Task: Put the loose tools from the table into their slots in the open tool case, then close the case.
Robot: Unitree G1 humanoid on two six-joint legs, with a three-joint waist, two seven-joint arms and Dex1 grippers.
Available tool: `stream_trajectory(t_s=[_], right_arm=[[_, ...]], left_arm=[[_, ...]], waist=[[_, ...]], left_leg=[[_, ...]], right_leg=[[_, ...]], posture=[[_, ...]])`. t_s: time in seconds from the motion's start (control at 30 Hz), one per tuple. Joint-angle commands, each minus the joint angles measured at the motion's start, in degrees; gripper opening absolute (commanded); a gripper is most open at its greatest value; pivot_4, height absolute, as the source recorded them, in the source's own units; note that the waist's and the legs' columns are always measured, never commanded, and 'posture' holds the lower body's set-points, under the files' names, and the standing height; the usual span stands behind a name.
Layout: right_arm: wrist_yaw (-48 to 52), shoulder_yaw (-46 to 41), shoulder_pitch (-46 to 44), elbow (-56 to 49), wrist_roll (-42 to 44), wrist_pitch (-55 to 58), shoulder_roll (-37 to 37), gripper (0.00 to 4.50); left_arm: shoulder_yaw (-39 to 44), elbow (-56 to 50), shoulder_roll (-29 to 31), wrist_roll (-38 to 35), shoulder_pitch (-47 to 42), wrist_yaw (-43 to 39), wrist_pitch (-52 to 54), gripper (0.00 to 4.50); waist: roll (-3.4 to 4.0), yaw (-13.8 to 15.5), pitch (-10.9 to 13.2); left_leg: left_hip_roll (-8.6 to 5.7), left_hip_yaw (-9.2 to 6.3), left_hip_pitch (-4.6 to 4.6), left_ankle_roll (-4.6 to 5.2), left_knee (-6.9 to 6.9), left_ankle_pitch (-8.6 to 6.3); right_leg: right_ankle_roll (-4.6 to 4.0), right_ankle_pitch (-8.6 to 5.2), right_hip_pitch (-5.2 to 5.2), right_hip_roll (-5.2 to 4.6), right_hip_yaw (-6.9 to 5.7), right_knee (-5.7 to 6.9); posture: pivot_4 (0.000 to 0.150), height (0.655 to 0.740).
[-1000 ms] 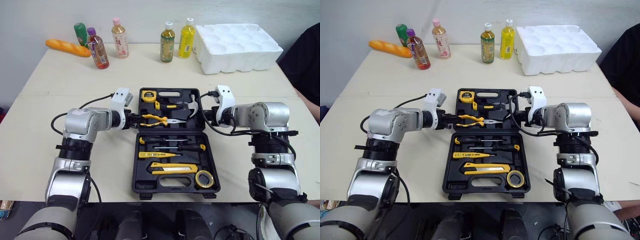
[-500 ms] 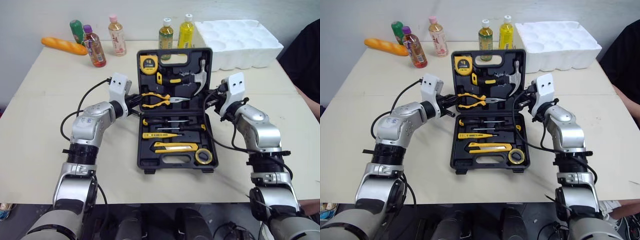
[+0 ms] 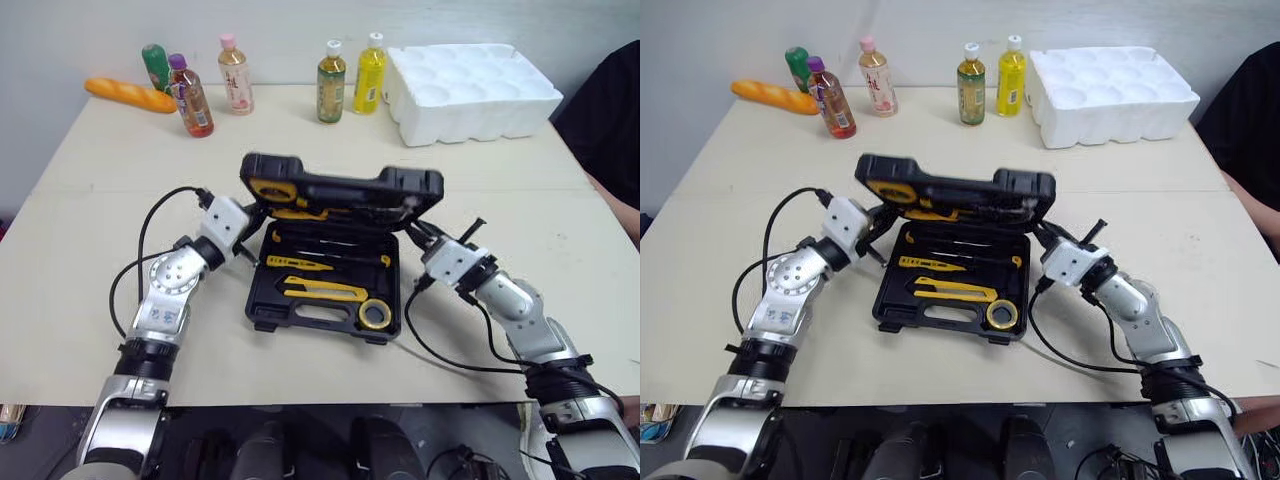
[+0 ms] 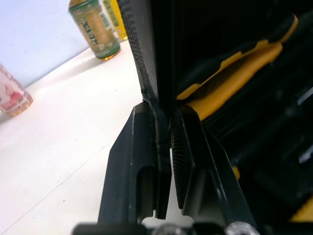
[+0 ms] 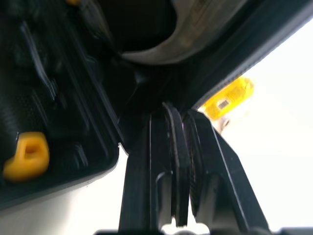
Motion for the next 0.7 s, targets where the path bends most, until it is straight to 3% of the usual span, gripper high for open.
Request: stream_trajectory(t_s=[0.03,0.1,0.2,0.23,0.33,0.43,0.57,0.7], right_arm=[[-1.1,1.6,4.1,4.5,-5.7,-6.9,-4.1,0.00],[0.3,2.2,5.3,5.3,-5.2,-6.7,-4.9,0.00],[2.0,1.6,6.3,4.5,-1.8,-6.5,-5.1,0.00],[3.5,1.7,6.5,3.7,-0.7,-6.4,-5.7,0.82],[8.1,1.0,8.0,1.3,3.1,-4.4,-7.7,2.23],[12.0,0.0,9.9,-0.9,7.2,-1.9,-9.1,2.25],[21.0,-4.8,16.8,-6.1,19.0,6.6,-13.8,2.25],[28.2,-8.4,21.1,-12.7,31.5,16.3,-14.4,2.25]], left_arm=[[2.8,-5.3,3.3,1.1,4.7,-0.3,-3.3,0.00],[2.2,-6.3,4.6,0.3,7.1,-3.3,-3.4,0.00],[2.5,-8.0,5.7,-1.0,9.7,-5.4,-3.7,1.26],[3.1,-9.5,6.7,-1.7,11.1,-6.6,-4.1,1.80],[5.7,-13.0,9.5,-3.0,15.0,-8.1,-2.2,3.26],[8.1,-14.6,11.4,-4.9,17.9,-9.3,1.1,4.44],[14.7,-15.8,15.7,-9.1,24.4,-12.7,6.0,4.44],[16.0,-18.9,16.1,-13.0,24.5,-14.7,10.7,4.44]], waist=[[0.00,0.0,0.0],[-0.03,0.0,0.0],[-0.03,0.1,0.0],[-0.03,0.1,0.0],[-0.02,0.1,0.0],[-0.03,0.1,0.0],[0.00,0.1,0.0],[-0.01,0.3,0.0]], left_leg=[[0.01,-0.02,0.02,-0.02,-0.05,-0.01],[0.02,-0.09,0.05,-0.04,-0.08,-0.02],[0.03,-0.10,0.33,-0.05,-0.08,-0.02],[0.03,-0.11,0.57,-0.07,-0.14,-0.04],[0.09,-0.26,0.76,-0.06,-0.14,-0.18],[0.10,-0.28,0.76,-0.05,-0.12,-0.21],[0.11,-0.29,0.76,-0.08,-0.19,-0.23],[0.07,-0.32,0.77,0.01,-0.09,-0.28]], right_leg=[[-0.01,0.00,0.02,-0.05,0.11,-0.03],[-0.03,-0.02,0.09,-0.04,0.24,-0.08],[-0.03,-0.02,0.36,-0.03,0.27,-0.10],[-0.05,-0.03,0.61,-0.04,0.26,-0.18],[-0.06,-0.04,0.97,-0.17,0.22,-0.46],[-0.06,-0.04,0.98,-0.31,0.18,-0.46],[-0.08,-0.05,0.98,-0.35,0.12,-0.49],[-0.09,-0.05,1.05,-0.47,0.02,-0.64]], posture=[[0.150,0.7400],[0.150,0.7400],[0.150,0.7400],[0.150,0.7400],[0.150,0.7400],[0.150,0.7400],[0.150,0.7400],[0.150,0.7400]])
